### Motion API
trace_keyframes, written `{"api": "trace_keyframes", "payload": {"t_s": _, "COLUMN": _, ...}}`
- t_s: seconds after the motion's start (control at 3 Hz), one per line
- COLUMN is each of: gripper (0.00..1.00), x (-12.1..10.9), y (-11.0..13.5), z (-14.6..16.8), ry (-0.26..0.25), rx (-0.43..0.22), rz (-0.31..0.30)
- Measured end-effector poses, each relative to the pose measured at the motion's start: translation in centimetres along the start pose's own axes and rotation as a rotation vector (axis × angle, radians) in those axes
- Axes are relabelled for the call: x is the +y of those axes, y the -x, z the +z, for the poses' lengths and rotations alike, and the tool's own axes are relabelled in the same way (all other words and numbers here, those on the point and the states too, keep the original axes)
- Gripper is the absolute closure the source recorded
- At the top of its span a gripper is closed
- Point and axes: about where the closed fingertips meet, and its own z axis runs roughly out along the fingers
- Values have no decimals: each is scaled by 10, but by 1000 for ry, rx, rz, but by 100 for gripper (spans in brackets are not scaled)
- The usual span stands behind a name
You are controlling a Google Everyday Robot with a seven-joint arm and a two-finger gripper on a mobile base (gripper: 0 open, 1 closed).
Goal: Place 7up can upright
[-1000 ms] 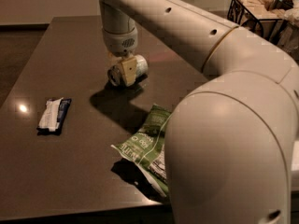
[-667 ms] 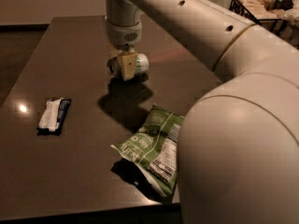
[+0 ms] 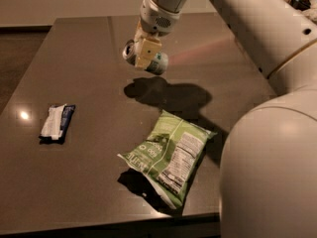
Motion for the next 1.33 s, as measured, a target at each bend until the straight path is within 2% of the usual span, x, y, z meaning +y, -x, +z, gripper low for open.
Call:
{"api": "trace_keyframes", "payload": {"t_s": 0.33, "gripper": 100, "x": -7, "y": -5, "z": -11, "ry": -26, "rx": -137, "rz": 134}}
{"api": "trace_keyframes", "payload": {"t_s": 0.67, "gripper": 100, "x": -14, "y": -11, "z": -15, "ry": -56, "rx": -301, "rz": 286}}
{"api": "trace_keyframes", "payload": {"t_s": 1.33, "gripper": 100, "x": -25, "y": -30, "z": -24, "ry": -194, "rx": -533, "rz": 504}}
